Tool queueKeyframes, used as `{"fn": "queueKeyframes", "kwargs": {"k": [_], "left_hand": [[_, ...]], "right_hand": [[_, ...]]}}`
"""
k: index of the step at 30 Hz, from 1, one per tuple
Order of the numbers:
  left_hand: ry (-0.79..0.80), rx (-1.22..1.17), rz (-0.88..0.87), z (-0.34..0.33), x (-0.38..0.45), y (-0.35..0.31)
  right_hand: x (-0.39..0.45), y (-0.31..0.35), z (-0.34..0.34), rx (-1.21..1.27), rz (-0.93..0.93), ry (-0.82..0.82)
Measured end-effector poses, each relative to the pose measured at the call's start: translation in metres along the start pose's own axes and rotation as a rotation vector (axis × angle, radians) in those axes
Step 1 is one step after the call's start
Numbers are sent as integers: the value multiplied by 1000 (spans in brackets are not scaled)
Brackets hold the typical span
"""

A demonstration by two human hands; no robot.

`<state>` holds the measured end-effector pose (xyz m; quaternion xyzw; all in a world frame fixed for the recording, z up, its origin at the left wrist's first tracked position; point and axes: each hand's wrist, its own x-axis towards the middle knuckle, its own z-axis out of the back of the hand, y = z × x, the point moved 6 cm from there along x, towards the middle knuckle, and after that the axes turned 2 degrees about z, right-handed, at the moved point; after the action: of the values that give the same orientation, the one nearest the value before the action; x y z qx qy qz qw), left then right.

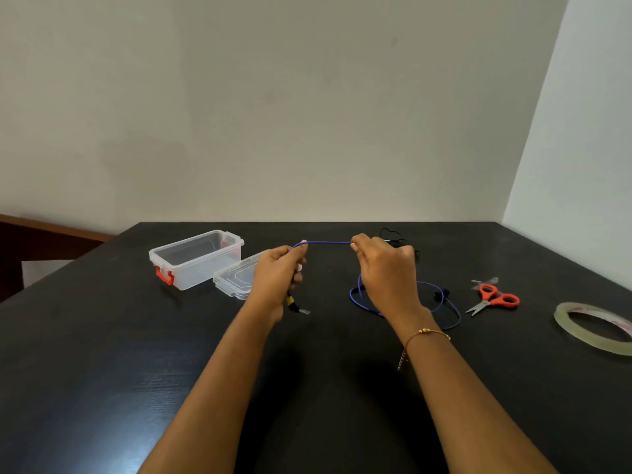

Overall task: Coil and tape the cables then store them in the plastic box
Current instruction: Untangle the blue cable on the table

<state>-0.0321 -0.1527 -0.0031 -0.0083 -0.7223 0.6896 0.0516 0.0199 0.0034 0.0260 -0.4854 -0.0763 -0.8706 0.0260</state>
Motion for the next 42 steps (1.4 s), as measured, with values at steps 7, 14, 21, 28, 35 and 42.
{"fn": "queueKeyframes", "kwargs": {"k": [7, 14, 21, 28, 35, 42], "left_hand": [[550, -627, 212, -26, -8, -5], [402, -849, 26, -22, -2, -11], [228, -1163, 5, -7, 9, -8], [72, -947, -116, -4, 10, -7], [-121, 22, -507, -4, 3, -10], [244, 412, -447, -27, 3, 4]], "right_hand": [[-7, -20, -19, 100, -114, 277], [-14, 3, -33, 142, 71, 490], [-28, 33, -52, 222, 170, 805], [-29, 48, -47, 271, 188, 865], [-18, 52, -28, 275, 230, 770], [-11, 24, -16, 710, -183, 814]]}}
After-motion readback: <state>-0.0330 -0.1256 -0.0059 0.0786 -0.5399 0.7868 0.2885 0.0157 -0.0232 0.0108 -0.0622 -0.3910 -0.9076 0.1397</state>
